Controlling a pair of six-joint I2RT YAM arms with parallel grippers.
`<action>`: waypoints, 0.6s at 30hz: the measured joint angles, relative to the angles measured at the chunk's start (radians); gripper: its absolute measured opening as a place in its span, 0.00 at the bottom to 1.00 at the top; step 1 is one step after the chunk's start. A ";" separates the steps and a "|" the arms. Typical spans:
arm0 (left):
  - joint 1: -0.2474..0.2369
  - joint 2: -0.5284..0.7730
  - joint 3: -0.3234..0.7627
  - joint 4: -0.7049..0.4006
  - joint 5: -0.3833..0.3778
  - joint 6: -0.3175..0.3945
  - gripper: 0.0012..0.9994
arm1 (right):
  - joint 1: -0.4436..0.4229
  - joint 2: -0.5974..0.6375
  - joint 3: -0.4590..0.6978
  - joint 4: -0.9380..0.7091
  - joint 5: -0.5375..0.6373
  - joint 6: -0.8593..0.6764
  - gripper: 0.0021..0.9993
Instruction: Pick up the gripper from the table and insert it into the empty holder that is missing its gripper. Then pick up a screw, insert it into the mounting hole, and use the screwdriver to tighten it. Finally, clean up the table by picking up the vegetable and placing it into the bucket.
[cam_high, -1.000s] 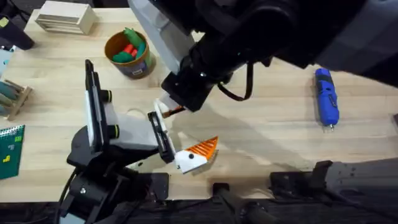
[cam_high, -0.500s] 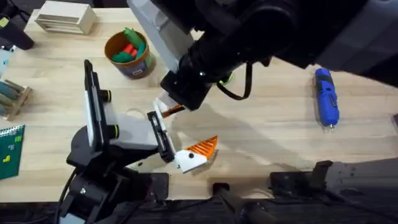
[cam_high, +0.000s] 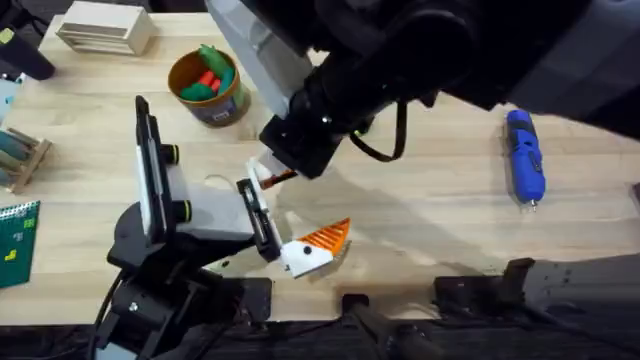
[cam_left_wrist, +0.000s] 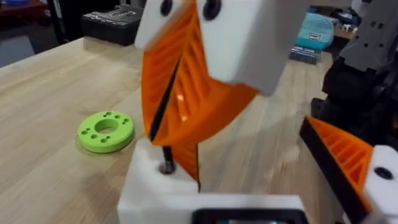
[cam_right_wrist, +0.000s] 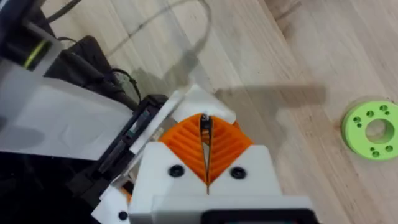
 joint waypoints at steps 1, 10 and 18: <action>0.000 0.000 0.000 0.000 0.000 0.000 0.99 | 0.000 0.000 0.000 -0.003 0.000 0.000 0.00; 0.000 0.000 0.000 -0.001 0.001 -0.011 0.99 | 0.000 0.012 0.007 -0.014 0.000 -0.003 0.00; 0.000 0.000 0.000 0.000 0.000 -0.004 0.99 | 0.001 0.012 0.025 -0.030 0.021 -0.003 0.00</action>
